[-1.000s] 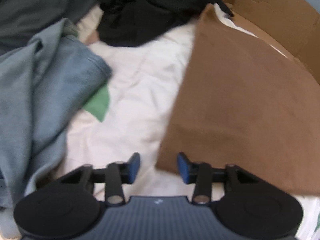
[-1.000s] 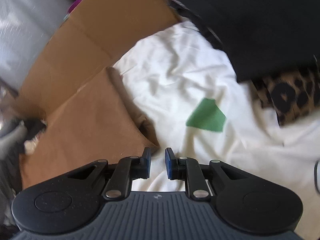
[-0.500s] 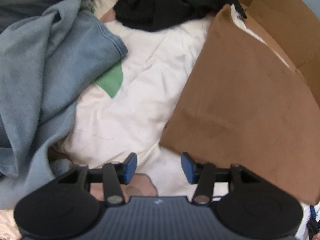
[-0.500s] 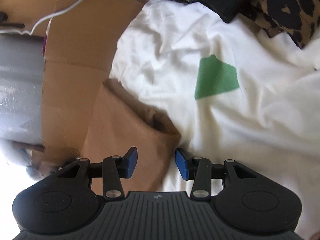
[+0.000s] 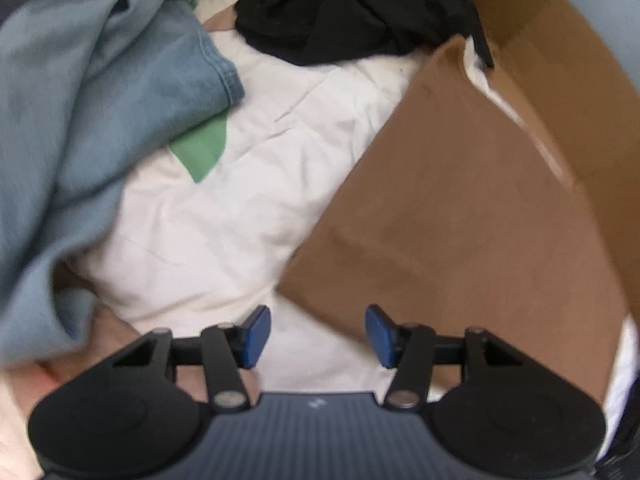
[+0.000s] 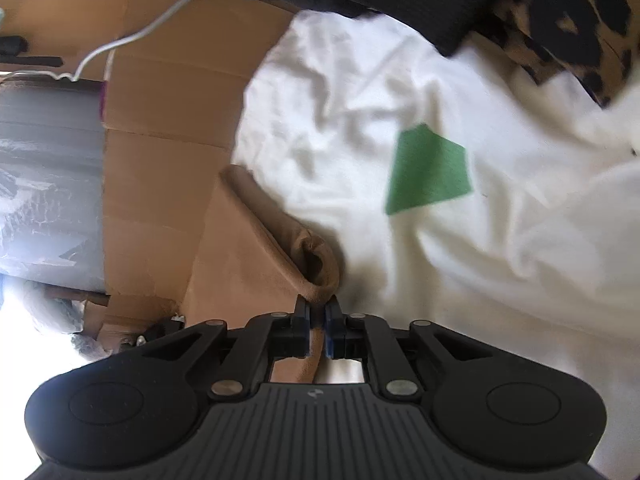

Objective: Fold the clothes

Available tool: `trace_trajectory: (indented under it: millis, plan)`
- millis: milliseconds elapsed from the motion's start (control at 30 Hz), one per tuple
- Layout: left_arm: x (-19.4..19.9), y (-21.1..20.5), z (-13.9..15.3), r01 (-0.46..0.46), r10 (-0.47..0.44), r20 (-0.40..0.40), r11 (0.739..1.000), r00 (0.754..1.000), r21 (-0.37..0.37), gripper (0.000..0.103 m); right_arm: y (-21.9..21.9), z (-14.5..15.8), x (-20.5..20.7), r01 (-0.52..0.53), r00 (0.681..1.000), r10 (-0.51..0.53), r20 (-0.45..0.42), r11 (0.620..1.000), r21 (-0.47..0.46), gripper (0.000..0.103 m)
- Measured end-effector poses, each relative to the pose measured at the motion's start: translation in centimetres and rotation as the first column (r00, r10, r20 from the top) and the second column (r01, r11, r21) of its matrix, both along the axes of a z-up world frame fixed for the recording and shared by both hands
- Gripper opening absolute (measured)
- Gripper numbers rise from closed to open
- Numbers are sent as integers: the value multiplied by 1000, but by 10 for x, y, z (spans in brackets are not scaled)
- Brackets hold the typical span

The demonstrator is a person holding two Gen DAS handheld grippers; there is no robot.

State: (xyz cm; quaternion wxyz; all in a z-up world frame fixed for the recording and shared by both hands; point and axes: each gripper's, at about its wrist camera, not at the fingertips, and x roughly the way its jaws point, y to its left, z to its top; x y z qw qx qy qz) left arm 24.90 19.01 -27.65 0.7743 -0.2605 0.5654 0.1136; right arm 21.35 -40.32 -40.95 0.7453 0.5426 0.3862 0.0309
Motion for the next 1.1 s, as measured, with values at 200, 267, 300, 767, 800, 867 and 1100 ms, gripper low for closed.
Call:
trace_trajectory:
  millis: [200,267,300,767,800,867,1100]
  plan:
    - [-12,0,-21,-127,135,33,977,990,-173,54,-1,-11,-1,2,1000,-2,-9,999,33,31]
    - [-12,-4,-25,-121,128,22,974,992,-193,52,-1,-9,0,-16,1000,16,-7,1000,11,32]
    - [-12,-5,-26,-117,123,18,974,992,-195,52,0,-9,0,-18,1000,18,-6,1000,6,33]
    - [-37,28,-64,-312,374,88,864,923,-395,44,2,-17,-8,16,1000,-15,-12,996,91,32]
    - [-38,29,-68,-312,381,98,857,919,-409,44,2,-17,-8,15,1000,-13,-15,995,94,32]
    - [-40,33,-74,-309,394,117,845,912,-436,44,2,-18,-8,20,1000,-19,-18,995,101,32]
    - [-40,39,-85,-311,431,145,810,891,-497,44,8,-21,-3,20,1000,-18,-16,993,116,31]
